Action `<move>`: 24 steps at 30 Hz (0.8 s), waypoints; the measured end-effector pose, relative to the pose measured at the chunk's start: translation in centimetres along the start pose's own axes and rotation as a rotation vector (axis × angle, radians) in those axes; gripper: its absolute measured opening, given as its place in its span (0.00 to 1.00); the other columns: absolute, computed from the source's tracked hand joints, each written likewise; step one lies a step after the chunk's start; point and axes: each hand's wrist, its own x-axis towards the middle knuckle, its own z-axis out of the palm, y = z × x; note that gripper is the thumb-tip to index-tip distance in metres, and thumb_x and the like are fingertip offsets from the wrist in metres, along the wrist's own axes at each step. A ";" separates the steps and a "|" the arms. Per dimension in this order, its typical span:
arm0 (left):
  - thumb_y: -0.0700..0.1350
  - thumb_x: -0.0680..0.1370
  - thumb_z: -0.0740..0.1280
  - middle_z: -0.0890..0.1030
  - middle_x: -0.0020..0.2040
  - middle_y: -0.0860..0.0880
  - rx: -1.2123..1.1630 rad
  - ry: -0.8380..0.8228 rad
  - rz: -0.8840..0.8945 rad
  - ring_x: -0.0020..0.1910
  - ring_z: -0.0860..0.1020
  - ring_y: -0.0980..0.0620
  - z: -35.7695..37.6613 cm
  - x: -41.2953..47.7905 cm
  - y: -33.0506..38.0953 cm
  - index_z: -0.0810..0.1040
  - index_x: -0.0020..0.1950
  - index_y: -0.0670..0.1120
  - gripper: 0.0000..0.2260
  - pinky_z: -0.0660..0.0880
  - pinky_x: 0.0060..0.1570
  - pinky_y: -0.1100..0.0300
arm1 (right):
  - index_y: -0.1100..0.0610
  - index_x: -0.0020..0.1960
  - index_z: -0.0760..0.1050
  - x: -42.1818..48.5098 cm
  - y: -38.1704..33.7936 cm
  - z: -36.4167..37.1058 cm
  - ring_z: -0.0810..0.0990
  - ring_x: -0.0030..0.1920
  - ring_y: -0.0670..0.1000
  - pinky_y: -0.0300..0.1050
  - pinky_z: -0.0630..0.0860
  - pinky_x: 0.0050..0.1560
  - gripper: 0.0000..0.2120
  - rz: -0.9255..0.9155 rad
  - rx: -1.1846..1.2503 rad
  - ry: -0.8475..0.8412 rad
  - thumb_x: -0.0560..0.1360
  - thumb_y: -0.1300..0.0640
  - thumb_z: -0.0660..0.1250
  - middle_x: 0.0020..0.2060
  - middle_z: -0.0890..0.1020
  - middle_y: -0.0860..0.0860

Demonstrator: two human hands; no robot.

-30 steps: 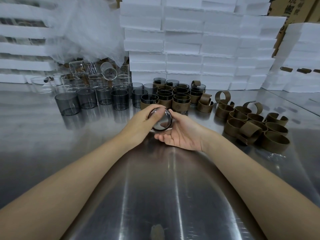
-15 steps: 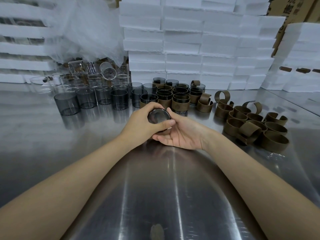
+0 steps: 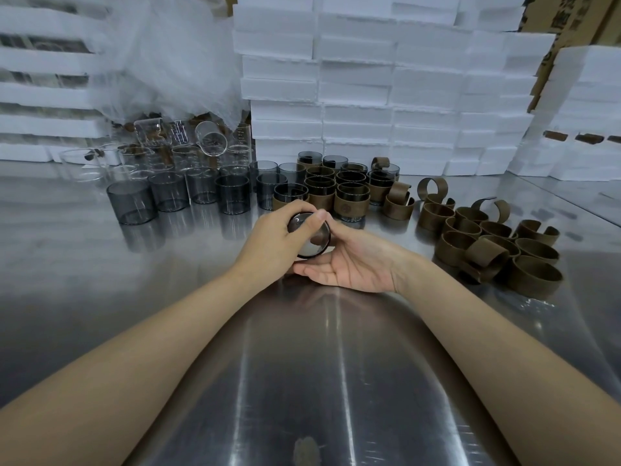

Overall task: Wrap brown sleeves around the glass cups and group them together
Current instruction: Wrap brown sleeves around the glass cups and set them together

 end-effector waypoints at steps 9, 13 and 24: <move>0.60 0.79 0.54 0.79 0.58 0.63 -0.151 -0.101 0.018 0.57 0.76 0.69 -0.5 -0.5 -0.2 0.72 0.69 0.56 0.21 0.69 0.54 0.74 | 0.61 0.56 0.71 -0.3 -0.3 -0.9 0.83 0.36 0.52 0.40 0.80 0.36 0.25 0.012 -0.070 -0.008 0.78 0.38 0.56 0.39 0.81 0.60; 0.53 0.76 0.69 0.76 0.56 0.71 -0.195 -0.180 0.017 0.57 0.75 0.71 0.0 -0.5 -0.2 0.66 0.70 0.57 0.24 0.68 0.56 0.75 | 0.60 0.55 0.73 -0.6 -0.6 -1.2 0.78 0.32 0.49 0.38 0.76 0.33 0.27 0.027 -0.009 -0.040 0.80 0.37 0.52 0.36 0.78 0.57; 0.48 0.83 0.59 0.81 0.48 0.67 -0.166 -0.050 0.075 0.51 0.77 0.67 -0.1 0.1 -0.2 0.76 0.55 0.60 0.08 0.70 0.52 0.72 | 0.61 0.53 0.73 -0.4 -0.5 -0.8 0.77 0.31 0.50 0.38 0.75 0.32 0.28 0.030 -0.069 -0.009 0.80 0.37 0.51 0.35 0.78 0.58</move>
